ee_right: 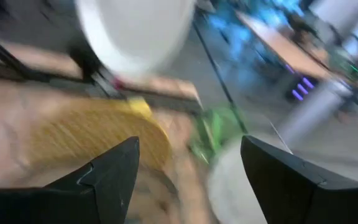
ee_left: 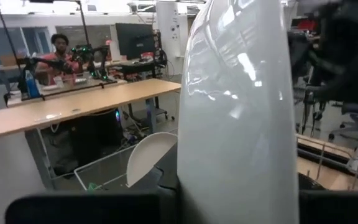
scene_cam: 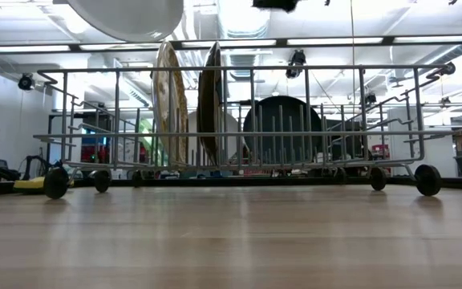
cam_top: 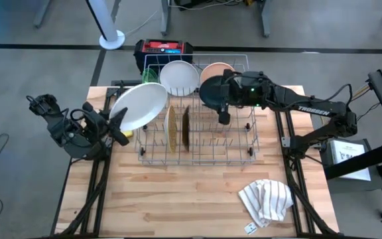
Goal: Sort dishes
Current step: Put the white plate into the dish rack
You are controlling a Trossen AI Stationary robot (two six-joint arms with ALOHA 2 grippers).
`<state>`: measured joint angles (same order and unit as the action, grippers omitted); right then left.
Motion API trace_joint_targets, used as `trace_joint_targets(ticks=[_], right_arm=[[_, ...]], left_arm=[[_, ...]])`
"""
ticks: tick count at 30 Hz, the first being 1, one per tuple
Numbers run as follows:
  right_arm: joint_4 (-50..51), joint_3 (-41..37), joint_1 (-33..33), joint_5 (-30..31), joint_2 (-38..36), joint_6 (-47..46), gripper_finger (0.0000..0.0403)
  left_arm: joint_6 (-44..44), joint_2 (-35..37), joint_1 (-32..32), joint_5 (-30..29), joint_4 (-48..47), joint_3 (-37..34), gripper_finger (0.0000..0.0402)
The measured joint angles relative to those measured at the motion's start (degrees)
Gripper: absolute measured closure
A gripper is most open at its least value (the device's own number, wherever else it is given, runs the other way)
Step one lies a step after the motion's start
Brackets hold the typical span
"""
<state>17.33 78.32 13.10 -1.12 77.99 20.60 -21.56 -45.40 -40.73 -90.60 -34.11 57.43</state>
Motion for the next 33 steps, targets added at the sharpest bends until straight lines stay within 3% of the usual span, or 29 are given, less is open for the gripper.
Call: trace_joint_targets(ticks=[4, 9, 20, 33], right_arm=[[-6.92, 0.01, 0.72, -12.16, -1.35, -3.85, 0.0130], [-9.18, 1.95, 0.69, -18.50, -1.48, -3.22, 0.0122], [-13.19, 5.01, 0.02, -21.80, 1.77, 0.27, 0.0121], [-16.03, 4.98, -0.42, -24.89, 3.11, 2.32, 0.0122]], left_arm=[[10.00, -3.17, -0.03, 0.47, 5.74, 0.79, 0.0353], [21.76, -8.28, -0.03, 0.58, 13.66, 3.34, 0.0353], [32.47, -22.28, -0.11, 1.27, 12.90, 16.84, 0.0353], [33.08, -30.52, -0.11, 0.40, 8.33, 26.11, 0.0353]])
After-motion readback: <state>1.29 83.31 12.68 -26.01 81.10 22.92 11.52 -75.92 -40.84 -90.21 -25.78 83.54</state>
